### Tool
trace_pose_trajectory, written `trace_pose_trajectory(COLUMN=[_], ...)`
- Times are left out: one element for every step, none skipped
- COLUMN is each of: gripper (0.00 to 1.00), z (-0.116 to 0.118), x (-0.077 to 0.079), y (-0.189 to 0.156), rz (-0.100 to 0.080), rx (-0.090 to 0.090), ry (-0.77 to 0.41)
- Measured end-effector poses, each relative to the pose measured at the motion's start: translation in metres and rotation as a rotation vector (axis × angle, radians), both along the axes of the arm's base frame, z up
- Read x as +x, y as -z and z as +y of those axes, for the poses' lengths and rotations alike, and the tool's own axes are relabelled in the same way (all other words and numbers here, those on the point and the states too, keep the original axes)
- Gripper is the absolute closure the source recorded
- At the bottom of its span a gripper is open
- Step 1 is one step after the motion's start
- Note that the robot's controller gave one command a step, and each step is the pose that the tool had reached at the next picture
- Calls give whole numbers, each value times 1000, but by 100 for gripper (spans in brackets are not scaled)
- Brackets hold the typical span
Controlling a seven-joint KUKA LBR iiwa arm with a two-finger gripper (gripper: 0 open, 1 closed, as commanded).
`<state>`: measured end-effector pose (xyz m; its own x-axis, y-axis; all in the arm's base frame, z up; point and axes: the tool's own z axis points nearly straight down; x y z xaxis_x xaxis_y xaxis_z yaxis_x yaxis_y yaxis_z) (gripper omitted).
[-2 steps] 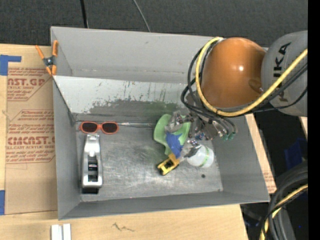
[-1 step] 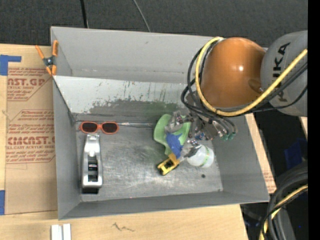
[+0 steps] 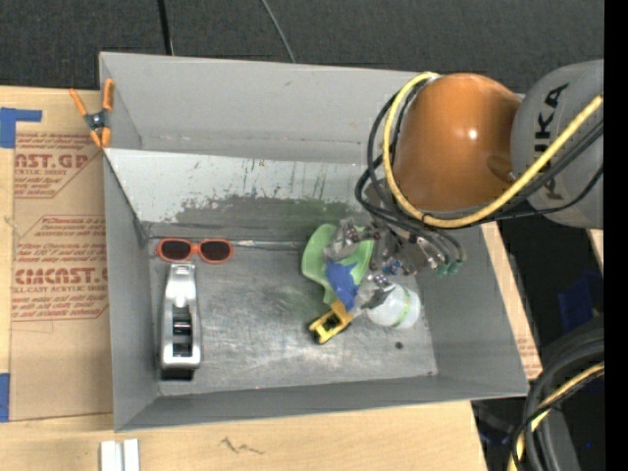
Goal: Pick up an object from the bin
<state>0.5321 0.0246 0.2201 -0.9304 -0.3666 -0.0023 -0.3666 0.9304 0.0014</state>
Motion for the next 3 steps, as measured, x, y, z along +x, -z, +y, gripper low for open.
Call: trace_pose_trajectory(gripper=[100,100,100], z=[0,0,0], x=[0,0,0], y=[0,0,0], rz=[0,0,0], rx=[0,0,0], ry=[0,0,0])
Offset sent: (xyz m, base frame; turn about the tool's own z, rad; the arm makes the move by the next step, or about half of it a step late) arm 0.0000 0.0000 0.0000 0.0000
